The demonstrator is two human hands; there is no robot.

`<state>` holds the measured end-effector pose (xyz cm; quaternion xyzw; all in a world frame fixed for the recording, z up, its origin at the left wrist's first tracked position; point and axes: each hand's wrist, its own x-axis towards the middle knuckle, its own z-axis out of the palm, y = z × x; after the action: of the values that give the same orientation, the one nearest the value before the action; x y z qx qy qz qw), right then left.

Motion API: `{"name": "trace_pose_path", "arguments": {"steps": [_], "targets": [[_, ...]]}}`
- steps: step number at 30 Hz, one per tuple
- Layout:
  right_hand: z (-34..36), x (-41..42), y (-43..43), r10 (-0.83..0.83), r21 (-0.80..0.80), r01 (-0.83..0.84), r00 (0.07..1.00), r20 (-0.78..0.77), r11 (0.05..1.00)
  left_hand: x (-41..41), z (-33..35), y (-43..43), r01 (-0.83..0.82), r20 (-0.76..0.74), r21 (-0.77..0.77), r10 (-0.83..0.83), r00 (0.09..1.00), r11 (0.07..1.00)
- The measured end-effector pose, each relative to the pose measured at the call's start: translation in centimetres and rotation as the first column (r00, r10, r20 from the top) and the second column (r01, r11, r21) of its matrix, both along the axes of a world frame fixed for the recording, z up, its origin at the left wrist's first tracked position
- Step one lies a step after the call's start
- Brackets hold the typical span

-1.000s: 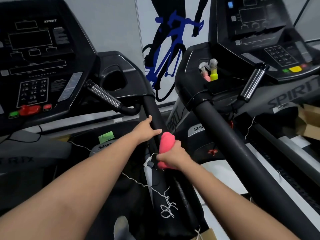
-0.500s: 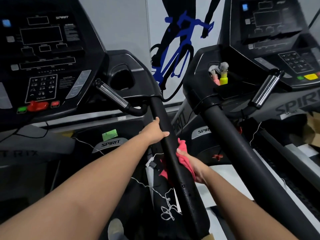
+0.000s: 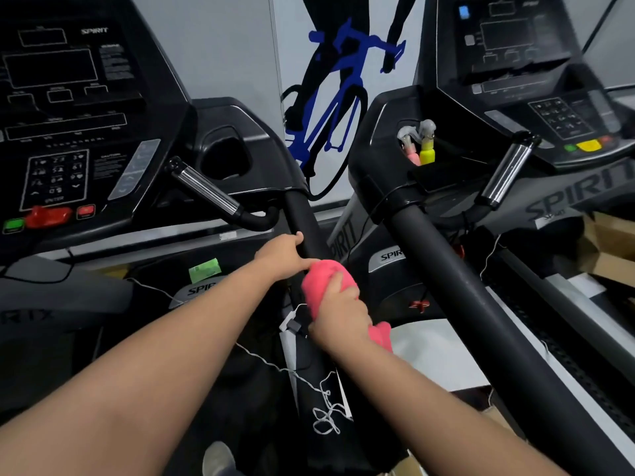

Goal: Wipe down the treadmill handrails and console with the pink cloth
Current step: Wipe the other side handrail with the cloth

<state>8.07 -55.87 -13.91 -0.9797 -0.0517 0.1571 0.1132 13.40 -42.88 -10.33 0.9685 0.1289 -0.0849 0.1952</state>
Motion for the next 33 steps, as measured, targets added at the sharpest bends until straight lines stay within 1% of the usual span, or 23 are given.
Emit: {"name": "trace_pose_path", "arguments": {"steps": [2,3,5,6,7,8,9,10,12,14,16,17,19,20,22,23,25,26,27,28,29,31,33], "targets": [[-0.8,-1.0,1.2,0.114,-0.188,-0.086,0.983,0.145,0.978,0.3,0.6,0.2,0.032,-0.015,0.034,-0.032,0.999,0.999],[-0.5,-1.4,1.4,0.143,-0.253,-0.099,0.976,0.165,0.962,0.4,0.7,0.3,0.037,-0.019,0.035,-0.036,0.999,0.999],[-1.4,-2.3,1.6,0.287,-0.412,-0.189,0.939,0.189,0.891,0.7,0.9,0.4,0.042,-0.031,0.046,-0.041,0.999,0.998],[-2.4,-2.5,1.6,0.396,-0.498,-0.248,0.892,0.217,0.831,0.7,1.0,0.3,0.047,-0.042,0.064,-0.044,0.998,0.997],[-2.7,-2.9,1.5,0.472,-0.546,-0.306,0.860,0.192,0.780,0.8,1.1,0.2,0.055,-0.052,0.087,-0.051,0.997,0.995],[-2.7,-3.2,1.3,0.499,-0.561,-0.337,0.852,0.160,0.756,0.9,1.1,0.1,0.065,-0.060,0.112,-0.059,0.996,0.992],[-2.4,-3.5,1.0,0.508,-0.560,-0.350,0.848,0.152,0.751,0.9,1.2,0.0,0.073,-0.066,0.133,-0.064,0.996,0.988],[-2.0,-3.7,0.6,0.508,-0.532,-0.365,0.849,0.147,0.764,1.0,1.3,-0.1,0.079,-0.072,0.150,-0.069,0.995,0.985],[-1.3,-3.7,-0.7,0.485,-0.375,-0.423,0.870,0.086,0.825,1.0,1.3,-0.2,0.093,-0.085,0.177,-0.079,0.993,0.980],[-0.4,-2.9,-2.5,0.472,-0.126,-0.462,0.879,0.066,0.878,1.0,1.3,-0.3,0.100,-0.086,0.200,-0.084,0.993,0.975],[0.7,-1.7,-4.1,0.409,0.134,-0.406,0.912,0.006,0.904,0.9,1.3,-0.5,0.098,-0.083,0.213,-0.082,0.993,0.972],[1.1,-1.0,-4.6,0.381,0.235,-0.363,0.924,-0.036,0.902,0.9,1.2,-0.5,0.096,-0.083,0.216,-0.080,0.993,0.972],[0.8,0.5,-5.0,0.337,0.402,-0.267,0.935,-0.114,0.876,0.9,1.0,-0.7,0.100,-0.089,0.232,-0.081,0.993,0.967],[0.5,1.4,-5.1,0.305,0.512,-0.186,0.939,-0.160,0.839,1.0,0.9,-0.8,0.107,-0.093,0.250,-0.087,0.992,0.962],[-0.1,2.9,-5.2,0.255,0.716,0.021,0.927,-0.276,0.698,1.0,0.7,-1.0,0.123,-0.103,0.282,-0.098,0.990,0.951],[-0.3,3.4,-5.2,0.248,0.772,0.120,0.907,-0.341,0.625,1.0,0.7,-1.0,0.126,-0.106,0.286,-0.099,0.989,0.950],[-1.3,3.9,-5.6,0.266,0.830,0.325,0.839,-0.474,0.454,0.9,0.7,-0.9,0.123,-0.107,0.264,-0.098,0.989,0.957],[-1.9,3.8,-5.9,0.288,0.826,0.429,0.792,-0.538,0.365,0.9,0.6,-0.9,0.122,-0.106,0.248,-0.098,0.989,0.961],[-2.2,3.5,-6.2,0.320,0.810,0.508,0.746,-0.584,0.293,0.9,0.6,-0.8,0.121,-0.108,0.234,-0.097,0.989,0.965],[-2.5,3.1,-6.4,0.330,0.775,0.575,0.702,-0.631,0.261,0.8,0.6,-0.8,0.120,-0.115,0.223,-0.096,0.989,0.967],[-2.7,2.7,-6.7,0.321,0.736,0.626,0.663,-0.677,0.259,0.9,0.6,-0.8,0.119,-0.125,0.218,-0.093,0.988,0.969],[-3.6,2.7,-7.1,0.290,0.689,0.661,0.625,-0.725,0.298,1.1,0.5,-0.8,0.123,-0.151,0.226,-0.090,0.984,0.966],[-3.7,2.9,-7.4,0.307,0.637,0.679,0.559,-0.771,0.365,1.3,0.4,-0.8,0.133,-0.174,0.247,-0.091,0.981,0.960]]}}
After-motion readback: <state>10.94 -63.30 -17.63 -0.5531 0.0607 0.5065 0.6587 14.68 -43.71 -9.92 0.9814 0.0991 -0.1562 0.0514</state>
